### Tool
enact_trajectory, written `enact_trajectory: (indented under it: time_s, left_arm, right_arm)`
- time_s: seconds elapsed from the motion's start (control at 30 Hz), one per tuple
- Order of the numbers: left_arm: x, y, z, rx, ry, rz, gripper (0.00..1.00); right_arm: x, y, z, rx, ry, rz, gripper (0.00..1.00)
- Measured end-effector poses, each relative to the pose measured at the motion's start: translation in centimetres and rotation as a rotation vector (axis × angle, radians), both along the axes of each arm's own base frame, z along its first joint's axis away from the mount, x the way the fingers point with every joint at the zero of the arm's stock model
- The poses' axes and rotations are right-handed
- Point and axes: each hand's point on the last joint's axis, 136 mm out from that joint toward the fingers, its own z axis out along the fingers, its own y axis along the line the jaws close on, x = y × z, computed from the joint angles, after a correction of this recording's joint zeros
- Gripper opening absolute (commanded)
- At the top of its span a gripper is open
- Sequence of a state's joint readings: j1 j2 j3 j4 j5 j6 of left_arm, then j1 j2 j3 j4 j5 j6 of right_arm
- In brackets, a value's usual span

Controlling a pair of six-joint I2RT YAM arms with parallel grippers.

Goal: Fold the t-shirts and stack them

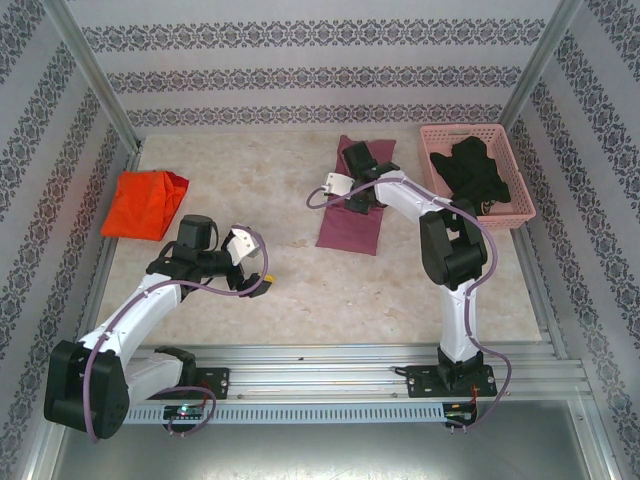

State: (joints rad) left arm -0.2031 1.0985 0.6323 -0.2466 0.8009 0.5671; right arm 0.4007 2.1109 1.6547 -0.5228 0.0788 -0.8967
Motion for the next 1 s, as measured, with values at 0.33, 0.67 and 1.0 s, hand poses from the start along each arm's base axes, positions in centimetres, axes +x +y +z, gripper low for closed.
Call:
enact_trajectory:
  time_s: [0.33, 0.67, 1.0]
  left_arm:
    - [0.1, 0.0, 0.1, -0.015, 0.021, 0.022, 1.00]
    - [0.7, 0.6, -0.3, 0.010, 0.029, 0.072, 1.00]
    - [0.8, 0.6, -0.8, 0.015, 0.048, 0.071, 1.00]
  right_arm:
    - [1.3, -0.2, 0.1, 0.049, -0.068, -0.052, 0.65]
    - [-4.6, -0.1, 3.1, 0.129, -0.106, -0.013, 0.63]
    - [-13.4, 4.7, -0.2, 0.146, 0.081, 0.167, 0.54]
